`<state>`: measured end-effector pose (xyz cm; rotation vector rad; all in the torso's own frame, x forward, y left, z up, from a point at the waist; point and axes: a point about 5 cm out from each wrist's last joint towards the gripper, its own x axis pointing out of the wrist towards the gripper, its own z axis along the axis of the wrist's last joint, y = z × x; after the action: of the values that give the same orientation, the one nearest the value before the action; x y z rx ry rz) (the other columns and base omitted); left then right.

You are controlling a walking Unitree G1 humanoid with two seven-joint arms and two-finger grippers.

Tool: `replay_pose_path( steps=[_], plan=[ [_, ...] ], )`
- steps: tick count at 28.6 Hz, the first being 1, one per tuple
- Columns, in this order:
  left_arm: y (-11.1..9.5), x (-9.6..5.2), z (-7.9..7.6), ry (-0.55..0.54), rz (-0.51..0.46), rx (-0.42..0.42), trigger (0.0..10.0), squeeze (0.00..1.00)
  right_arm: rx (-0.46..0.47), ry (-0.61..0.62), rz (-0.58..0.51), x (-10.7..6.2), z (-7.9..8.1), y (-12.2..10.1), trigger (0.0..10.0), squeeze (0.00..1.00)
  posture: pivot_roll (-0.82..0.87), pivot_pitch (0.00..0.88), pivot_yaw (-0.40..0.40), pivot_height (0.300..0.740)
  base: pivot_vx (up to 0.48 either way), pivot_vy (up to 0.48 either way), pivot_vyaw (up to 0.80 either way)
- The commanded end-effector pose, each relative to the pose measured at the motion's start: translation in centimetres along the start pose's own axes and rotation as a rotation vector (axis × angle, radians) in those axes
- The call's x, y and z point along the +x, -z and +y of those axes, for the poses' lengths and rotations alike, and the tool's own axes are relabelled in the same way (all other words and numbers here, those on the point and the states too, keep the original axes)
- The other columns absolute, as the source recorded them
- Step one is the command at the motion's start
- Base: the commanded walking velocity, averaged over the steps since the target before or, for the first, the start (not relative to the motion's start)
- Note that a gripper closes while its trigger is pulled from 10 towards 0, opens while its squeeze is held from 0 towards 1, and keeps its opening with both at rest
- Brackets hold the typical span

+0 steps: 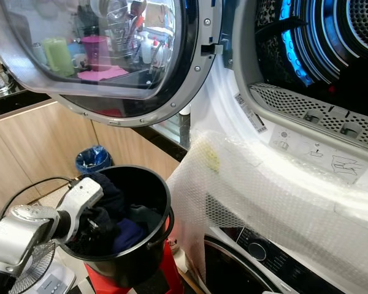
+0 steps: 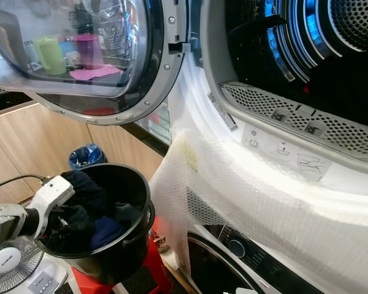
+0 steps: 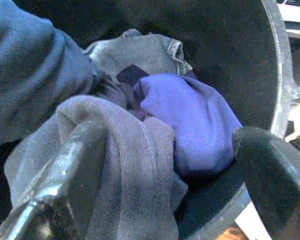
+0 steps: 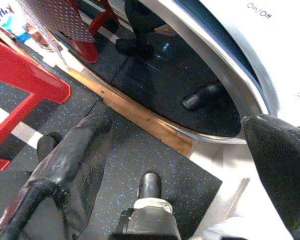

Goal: Clothes washing

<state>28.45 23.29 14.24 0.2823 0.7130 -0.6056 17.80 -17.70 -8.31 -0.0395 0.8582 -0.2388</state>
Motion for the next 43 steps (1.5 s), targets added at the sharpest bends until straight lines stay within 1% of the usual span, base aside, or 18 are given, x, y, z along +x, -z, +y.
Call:
replay_pose_path(
  steps=[1, 3, 5, 6, 8, 12, 15, 18, 20, 21, 22, 24, 25, 26, 29, 33, 37, 43],
  plan=[
    [1.2, -0.1, 0.2, -0.047, 0.090, 0.027, 10.0, 0.00, 0.020, -0.018, -0.003, 0.0, 0.1, 0.0, 10.0, 0.00, 0.27, 0.041, 0.065, 0.740, 0.000, 0.000, 0.00],
    [1.5, -0.5, 1.1, -0.121, 0.127, 0.084, 10.0, 0.00, 0.006, -0.017, 0.000, 0.1, 0.1, -0.1, 10.0, 0.00, 0.28, 0.038, 0.068, 0.740, 0.000, 0.000, 0.00],
    [1.6, -0.6, 1.5, -0.157, 0.130, 0.094, 10.0, 0.00, 0.009, -0.017, 0.000, 0.1, 0.1, -0.1, 10.0, 0.00, 0.28, 0.034, 0.068, 0.740, 0.000, 0.000, 0.00],
    [1.6, -0.7, 1.7, -0.169, 0.126, 0.081, 10.0, 0.00, 0.010, -0.016, 0.002, 0.1, 0.2, -0.2, 10.0, 0.00, 0.28, 0.029, 0.067, 0.740, 0.000, 0.000, 0.00],
    [1.6, -0.6, 1.7, -0.163, 0.128, 0.076, 10.0, 0.00, 0.013, -0.019, 0.002, 0.1, 0.3, -0.3, 10.0, 0.00, 0.28, 0.028, 0.065, 0.740, 0.000, 0.000, 0.00],
    [2.2, 0.0, 1.2, -0.154, 0.166, 0.105, 10.0, 0.00, -0.001, -0.038, -0.004, 0.1, 0.7, -0.5, 10.0, 0.00, 0.28, 0.026, 0.066, 0.740, 0.000, 0.000, 0.00],
    [2.8, 0.6, 1.1, -0.182, 0.170, 0.131, 10.0, 0.00, -0.011, -0.039, -0.004, 0.1, 0.8, -0.3, 10.0, 0.00, 0.28, 0.023, 0.064, 0.740, 0.000, 0.000, 0.00],
    [2.9, 1.6, 0.6, -0.176, 0.131, 0.135, 10.0, 0.00, -0.012, -0.041, -0.004, 0.1, 0.8, -0.2, 10.0, 0.00, 0.27, 0.019, 0.062, 0.740, 0.000, 0.000, 0.00],
    [3.3, 2.9, -0.2, -0.144, 0.100, 0.073, 10.0, 0.00, -0.022, -0.054, -0.002, 0.0, 1.0, -0.2, 10.0, 0.00, 0.27, 0.019, 0.058, 0.740, 0.000, 0.000, 0.00],
    [3.5, 3.4, -0.4, -0.140, 0.096, 0.058, 10.0, 0.00, -0.027, -0.056, -0.003, 0.0, 1.0, -0.2, 10.0, 0.00, 0.26, 0.017, 0.059, 0.740, 0.000, 0.000, 0.00],
    [3.5, 3.4, -0.4, -0.140, 0.096, 0.058, 10.0, 0.00, -0.027, -0.056, -0.003, 0.0, 1.0, -0.2, 10.0, 0.00, 0.26, 0.017, 0.059, 0.740, 0.000, 0.000, 0.00],
    [3.9, 4.0, -0.7, -0.138, 0.085, 0.047, 10.0, 0.00, -0.016, -0.052, -0.010, 0.0, 1.1, -0.2, 10.0, 0.00, 0.25, 0.012, 0.060, 0.740, 0.000, 0.000, 0.00],
    [3.9, 4.0, -0.7, -0.145, 0.081, 0.051, 2.6, 0.00, -0.010, -0.049, -0.012, 0.0, 1.1, -0.2, 10.0, 0.00, 0.25, 0.004, 0.063, 0.740, 0.000, 0.000, 0.00],
    [3.8, 4.0, -0.7, -0.154, 0.075, 0.050, 0.0, 0.00, -0.007, -0.047, -0.012, 0.0, 1.0, -0.2, 10.0, 0.00, 0.25, 0.004, 0.063, 0.740, 0.000, 0.000, 0.00],
    [3.0, 4.1, -0.3, -0.166, 0.038, 0.052, 0.0, 0.00, -0.010, -0.046, -0.009, 0.0, 1.0, -0.2, 10.0, 0.00, 0.25, 0.000, 0.063, 0.740, 0.000, 0.000, 0.00],
    [2.8, 4.2, 0.1, -0.179, 0.015, 0.062, 0.0, 0.00, -0.001, -0.044, -0.010, 0.0, 1.0, -0.3, 10.0, 0.00, 0.25, 0.000, 0.067, 0.740, 0.000, 0.000, 0.00],
    [2.6, 4.2, -0.1, -0.163, -0.002, 0.070, 0.0, 0.00, -0.002, -0.052, -0.011, 0.1, 1.4, -0.5, 10.0, 0.00, 0.26, 0.000, 0.072, 0.740, 0.000, 0.000, 0.00],
    [2.3, 4.1, 0.0, -0.178, -0.027, 0.062, 0.0, 0.00, -0.008, -0.064, -0.010, 0.1, 1.6, -0.6, 10.0, 0.00, 0.28, 0.000, 0.066, 0.740, 0.000, 0.000, 0.00]
  ],
)
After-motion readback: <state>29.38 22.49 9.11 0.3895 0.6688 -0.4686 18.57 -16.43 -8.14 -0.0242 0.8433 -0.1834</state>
